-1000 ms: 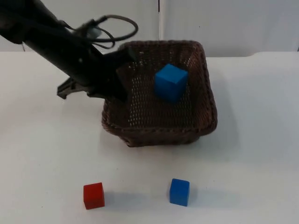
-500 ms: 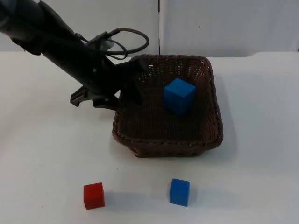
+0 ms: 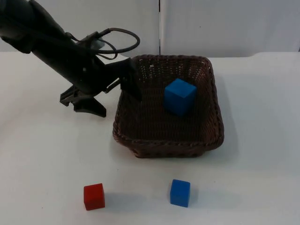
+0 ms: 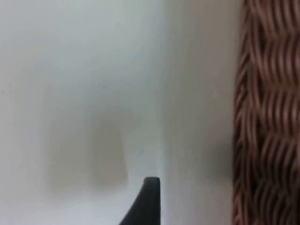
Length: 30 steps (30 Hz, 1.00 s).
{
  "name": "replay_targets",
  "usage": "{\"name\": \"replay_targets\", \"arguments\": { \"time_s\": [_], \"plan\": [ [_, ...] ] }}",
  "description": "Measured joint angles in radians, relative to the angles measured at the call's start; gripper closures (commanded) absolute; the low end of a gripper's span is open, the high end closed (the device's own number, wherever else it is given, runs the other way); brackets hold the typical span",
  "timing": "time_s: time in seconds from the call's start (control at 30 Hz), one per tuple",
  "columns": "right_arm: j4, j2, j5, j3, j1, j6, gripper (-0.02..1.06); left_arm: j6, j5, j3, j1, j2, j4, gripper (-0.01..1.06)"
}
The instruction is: Pick up the basket with the left hand and place the largest block into the basket with the right hand.
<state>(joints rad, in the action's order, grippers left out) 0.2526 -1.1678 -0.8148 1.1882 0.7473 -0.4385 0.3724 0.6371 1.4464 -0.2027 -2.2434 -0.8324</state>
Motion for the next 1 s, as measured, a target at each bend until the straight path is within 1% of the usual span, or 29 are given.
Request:
{"name": "replay_targets", "arguments": {
  "time_s": [0.2, 0.47, 0.6, 0.77, 1.0],
  "plan": [
    [0.0, 0.0, -0.004, 0.0, 0.0, 0.002, 0.31, -0.022, 0.006, 0.0, 0.001, 0.017, 0.045, 0.2],
    [-0.002, 0.0, -0.004, 0.0, 0.0, 0.025, 0.31, -0.059, 0.007, 0.0, 0.001, 0.144, 0.133, 0.2],
    [-0.002, 0.0, -0.004, 0.0, 0.0, 0.027, 0.31, -0.067, 0.025, 0.0, 0.001, 0.196, 0.151, 0.2],
    [-0.002, 0.0, -0.004, 0.0, 0.0, 0.027, 0.31, -0.069, 0.029, -0.035, 0.001, 0.246, 0.151, 0.2],
    [-0.011, 0.0, 0.002, 0.0, 0.0, 0.027, 0.31, -0.069, 0.022, -0.137, 0.001, 0.31, 0.157, 0.2]
  ]
}}
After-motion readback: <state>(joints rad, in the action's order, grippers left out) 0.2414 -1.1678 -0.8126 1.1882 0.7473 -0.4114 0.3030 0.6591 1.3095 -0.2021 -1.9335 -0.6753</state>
